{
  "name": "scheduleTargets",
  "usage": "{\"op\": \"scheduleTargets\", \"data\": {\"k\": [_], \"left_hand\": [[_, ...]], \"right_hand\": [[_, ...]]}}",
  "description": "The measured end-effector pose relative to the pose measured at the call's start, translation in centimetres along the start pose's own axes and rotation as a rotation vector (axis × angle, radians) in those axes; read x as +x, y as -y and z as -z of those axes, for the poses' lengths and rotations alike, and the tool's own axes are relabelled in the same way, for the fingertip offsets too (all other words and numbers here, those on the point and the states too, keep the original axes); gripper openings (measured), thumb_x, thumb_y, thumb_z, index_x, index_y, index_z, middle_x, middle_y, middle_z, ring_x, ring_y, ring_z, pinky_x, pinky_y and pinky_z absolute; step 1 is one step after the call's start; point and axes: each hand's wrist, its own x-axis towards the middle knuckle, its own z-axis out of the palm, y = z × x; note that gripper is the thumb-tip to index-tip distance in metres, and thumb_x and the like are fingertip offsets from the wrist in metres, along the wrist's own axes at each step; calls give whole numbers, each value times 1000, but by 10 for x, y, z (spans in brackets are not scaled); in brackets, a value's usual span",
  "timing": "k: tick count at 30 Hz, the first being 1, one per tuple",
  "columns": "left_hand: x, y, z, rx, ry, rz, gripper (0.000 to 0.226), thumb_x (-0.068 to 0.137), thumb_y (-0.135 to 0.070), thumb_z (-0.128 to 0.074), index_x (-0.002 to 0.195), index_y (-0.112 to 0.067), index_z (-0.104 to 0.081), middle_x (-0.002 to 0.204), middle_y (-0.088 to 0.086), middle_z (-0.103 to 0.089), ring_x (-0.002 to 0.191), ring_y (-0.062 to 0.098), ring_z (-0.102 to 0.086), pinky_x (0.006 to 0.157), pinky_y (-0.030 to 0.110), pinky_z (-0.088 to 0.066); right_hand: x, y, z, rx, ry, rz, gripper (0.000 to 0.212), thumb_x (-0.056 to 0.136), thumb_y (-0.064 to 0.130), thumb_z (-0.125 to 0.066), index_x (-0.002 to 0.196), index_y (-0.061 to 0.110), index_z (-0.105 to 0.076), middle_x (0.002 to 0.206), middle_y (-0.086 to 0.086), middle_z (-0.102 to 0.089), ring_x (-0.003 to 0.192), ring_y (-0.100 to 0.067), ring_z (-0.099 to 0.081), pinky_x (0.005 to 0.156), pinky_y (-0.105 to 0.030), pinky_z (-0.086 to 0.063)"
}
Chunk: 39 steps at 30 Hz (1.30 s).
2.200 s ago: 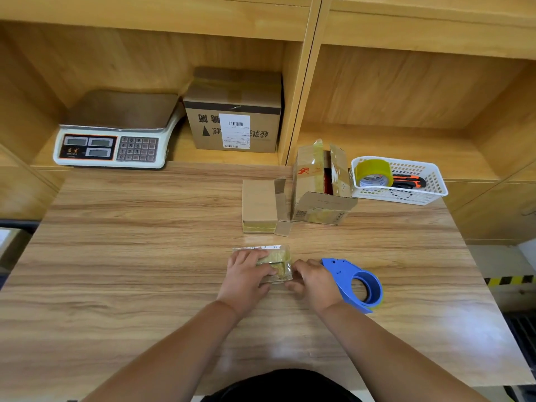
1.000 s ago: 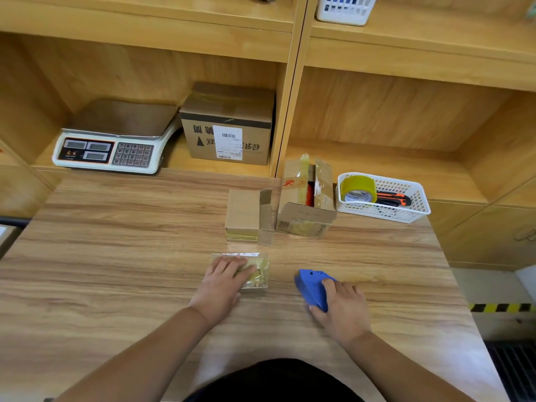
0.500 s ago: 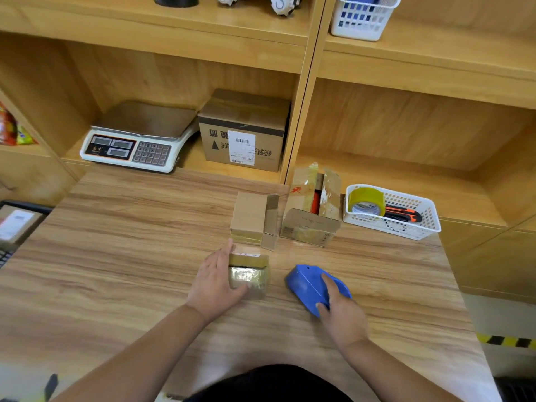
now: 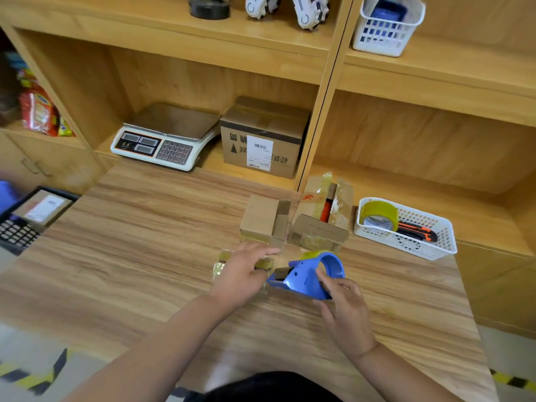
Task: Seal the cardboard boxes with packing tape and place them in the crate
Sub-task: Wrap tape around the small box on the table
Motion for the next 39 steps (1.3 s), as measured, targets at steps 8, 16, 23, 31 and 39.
{"op": "scheduleTargets", "data": {"k": [8,16,23,31,39], "left_hand": [[-18,-15,-1,-48,-117,-5,50,69,20,-48,97,-11,-75,101,1,-64,113,13,-49,98,8,-28],[-29,-12,-1,-97,-132,95,51,71,16,-51,96,-23,-73,105,-5,-60,116,-3,-42,94,-1,-21],[-24,-1,10,-139,-191,198,31,70,-12,-78,76,-41,-67,105,-22,-50,112,-17,-41,87,-5,-24],[-12,10,35,-229,-177,334,29,79,-17,-73,59,-38,-68,79,-29,-64,85,-9,-56,72,6,-41],[-4,24,49,-348,-20,470,14,82,-14,-68,69,-15,-72,46,-20,-56,42,-7,-44,38,7,-33]], "right_hand": [[2,-2,5,71,17,59,69,63,14,-78,126,18,-49,62,4,-59,83,-14,-46,103,-16,-24],[6,4,7,90,83,121,66,66,13,-73,127,18,-48,66,6,-61,80,-11,-48,109,-13,-16],[16,16,4,99,139,144,74,60,-2,-86,122,19,-51,81,6,-65,82,-5,-51,105,-26,-26],[38,43,5,160,120,102,41,76,19,-48,118,17,-50,90,0,-64,88,-10,-46,98,-27,-27],[66,51,9,148,228,70,37,76,26,-40,101,13,-65,88,6,-66,73,-9,-52,79,-24,-28]]}}
